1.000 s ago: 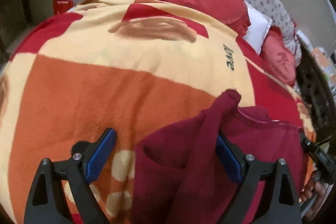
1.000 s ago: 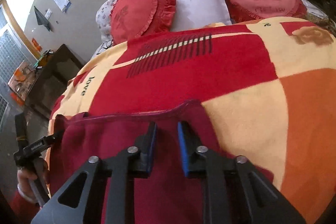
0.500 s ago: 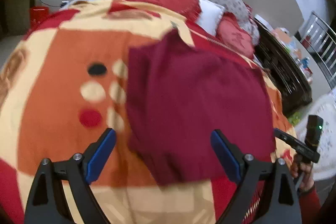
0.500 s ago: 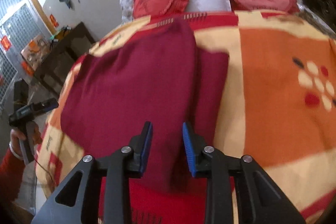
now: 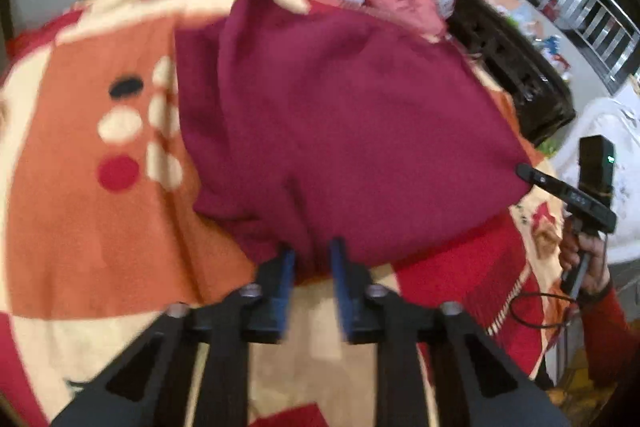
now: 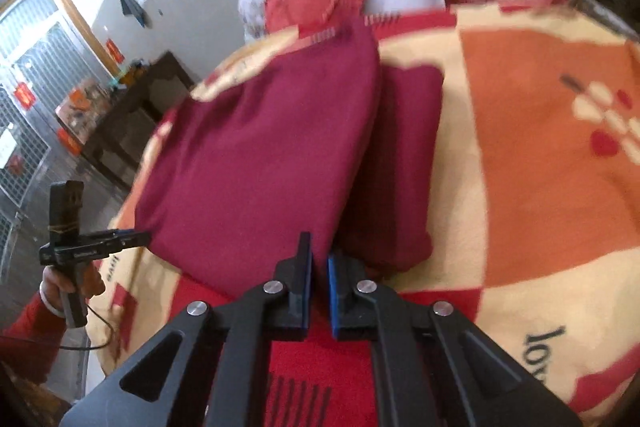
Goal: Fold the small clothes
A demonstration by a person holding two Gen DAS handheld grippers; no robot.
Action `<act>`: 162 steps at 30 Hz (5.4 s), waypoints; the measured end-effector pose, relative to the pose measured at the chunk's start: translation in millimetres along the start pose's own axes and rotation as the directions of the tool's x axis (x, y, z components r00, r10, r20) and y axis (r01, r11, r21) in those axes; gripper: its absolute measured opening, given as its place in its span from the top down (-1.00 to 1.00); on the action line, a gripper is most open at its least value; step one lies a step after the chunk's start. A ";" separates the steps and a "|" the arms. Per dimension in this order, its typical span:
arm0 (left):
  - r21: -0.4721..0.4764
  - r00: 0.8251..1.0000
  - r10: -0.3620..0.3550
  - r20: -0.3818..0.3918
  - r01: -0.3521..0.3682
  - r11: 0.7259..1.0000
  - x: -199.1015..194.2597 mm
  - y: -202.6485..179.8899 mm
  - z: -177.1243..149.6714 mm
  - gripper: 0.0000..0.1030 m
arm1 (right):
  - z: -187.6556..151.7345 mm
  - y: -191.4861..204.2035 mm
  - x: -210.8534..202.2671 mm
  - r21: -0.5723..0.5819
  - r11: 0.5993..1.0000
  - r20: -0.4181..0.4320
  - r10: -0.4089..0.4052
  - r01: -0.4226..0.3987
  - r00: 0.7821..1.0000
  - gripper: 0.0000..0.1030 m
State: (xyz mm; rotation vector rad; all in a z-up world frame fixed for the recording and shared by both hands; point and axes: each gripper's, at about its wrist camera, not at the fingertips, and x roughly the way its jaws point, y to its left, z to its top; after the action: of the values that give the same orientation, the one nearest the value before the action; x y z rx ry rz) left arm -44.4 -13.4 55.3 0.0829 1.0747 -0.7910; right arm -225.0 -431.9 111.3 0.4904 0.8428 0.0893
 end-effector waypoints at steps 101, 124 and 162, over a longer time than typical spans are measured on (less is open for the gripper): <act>-0.331 0.977 0.077 0.198 -0.007 0.943 14.4 50.8 -32.8 -0.71 | 81.3 289.8 289.6 -0.419 0.904 -0.186 -0.179 0.087 0.966 -0.72; -0.326 0.978 -0.012 0.210 0.081 0.942 35.3 49.3 12.2 -0.01 | 110.6 243.8 228.4 -0.189 0.969 -0.237 0.112 -0.159 0.965 0.19; -0.148 0.977 0.039 0.208 -0.008 0.989 -6.2 -53.5 27.6 0.50 | 121.1 178.6 144.6 -0.088 0.984 -0.108 0.144 -0.154 0.984 0.20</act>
State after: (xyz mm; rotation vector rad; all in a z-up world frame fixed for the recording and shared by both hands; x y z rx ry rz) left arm -57.9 -60.8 90.4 -0.1102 0.9259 -0.6807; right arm -18.8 -281.4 159.3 0.4607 0.8957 0.2941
